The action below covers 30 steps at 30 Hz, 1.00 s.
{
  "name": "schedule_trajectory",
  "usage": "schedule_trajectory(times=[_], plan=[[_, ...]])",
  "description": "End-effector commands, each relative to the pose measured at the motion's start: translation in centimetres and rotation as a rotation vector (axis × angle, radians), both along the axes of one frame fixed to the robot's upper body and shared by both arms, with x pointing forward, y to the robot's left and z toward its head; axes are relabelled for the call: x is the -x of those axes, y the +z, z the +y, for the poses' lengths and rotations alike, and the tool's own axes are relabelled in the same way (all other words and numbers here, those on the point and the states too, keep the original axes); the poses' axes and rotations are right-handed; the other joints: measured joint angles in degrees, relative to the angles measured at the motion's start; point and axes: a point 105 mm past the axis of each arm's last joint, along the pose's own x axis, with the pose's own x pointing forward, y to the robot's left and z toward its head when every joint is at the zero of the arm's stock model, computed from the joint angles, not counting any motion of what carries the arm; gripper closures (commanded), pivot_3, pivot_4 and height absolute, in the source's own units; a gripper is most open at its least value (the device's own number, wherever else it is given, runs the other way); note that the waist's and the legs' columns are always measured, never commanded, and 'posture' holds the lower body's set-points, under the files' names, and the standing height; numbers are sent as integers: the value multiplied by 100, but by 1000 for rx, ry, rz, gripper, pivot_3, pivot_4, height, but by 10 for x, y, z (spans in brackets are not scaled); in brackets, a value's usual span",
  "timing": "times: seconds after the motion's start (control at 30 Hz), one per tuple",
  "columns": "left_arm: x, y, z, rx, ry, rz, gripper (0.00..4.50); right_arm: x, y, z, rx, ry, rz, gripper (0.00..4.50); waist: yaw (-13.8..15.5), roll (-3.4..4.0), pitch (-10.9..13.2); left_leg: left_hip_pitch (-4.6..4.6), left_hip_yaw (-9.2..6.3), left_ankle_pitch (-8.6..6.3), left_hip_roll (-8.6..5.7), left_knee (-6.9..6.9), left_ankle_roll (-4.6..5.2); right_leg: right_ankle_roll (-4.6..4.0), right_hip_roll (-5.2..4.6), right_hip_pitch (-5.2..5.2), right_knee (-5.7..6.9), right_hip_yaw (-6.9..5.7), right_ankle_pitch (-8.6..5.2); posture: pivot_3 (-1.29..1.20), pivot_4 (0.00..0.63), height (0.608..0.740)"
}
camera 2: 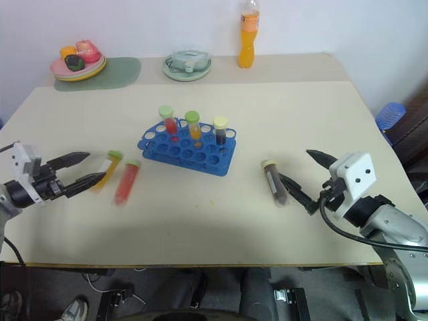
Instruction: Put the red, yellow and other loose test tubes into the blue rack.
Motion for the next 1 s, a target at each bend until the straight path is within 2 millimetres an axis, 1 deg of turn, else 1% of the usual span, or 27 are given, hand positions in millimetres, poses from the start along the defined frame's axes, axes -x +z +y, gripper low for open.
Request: schedule_trajectory(times=[0.03, 0.4, 0.67, 0.77, 0.83, 0.93, 1.0], plan=[[3, 9, 2, -14, 10, -37, 85, 1, 7, 3, -2, 18, -46, 0, 5, 1, 1, 0, 0, 0, 0, 0, 0, 0, 0, 0, 0, 0, 0, 0, 150, 740], [0, 12, -9, 32, -11, -64, 85, 4, -1, -11, 5, 5, -47, 0, 8, 1, 1, 0, 0, 0, 0, 0, 0, 0, 0, 1, -1, 0, 0, 0, 150, 740], [5, 9, -21, 49, -60, -54, 85, 8, -3, -10, 7, 18, -41, 0, 7, 2, 1, 0, 1, 0, 1, -1, 0, 0, 1, 0, 0, 1, 0, 0, 150, 740], [6, 13, -34, 35, -128, -56, 85, 6, -2, -5, -10, 31, -40, 0, 7, 2, 1, 0, 1, 0, 0, 0, 0, 0, 0, 1, 0, 1, 0, 0, 150, 740], [10, 14, -47, 21, -200, -44, 85, 2, -3, -1, -15, 25, -10, 0, 7, 2, 1, 0, 2, 0, 0, 0, 0, 0, 0, 1, -1, 1, 0, 0, 150, 740], [14, 16, -74, 29, -316, -36, 85, -15, -12, -3, 21, -87, 130, 0, 9, 3, 2, 0, 2, 0, 0, 1, 0, -3, -1, 1, 0, 3, 2, 0, 150, 740], [12, 16, -91, 5, -379, -47, 85, -25, -18, 3, 5, -96, 247, 0, 0, 5, 4, -2, 2, 0, 1, 1, -1, -5, -1, -1, 0, 4, 3, 0, 150, 740]])
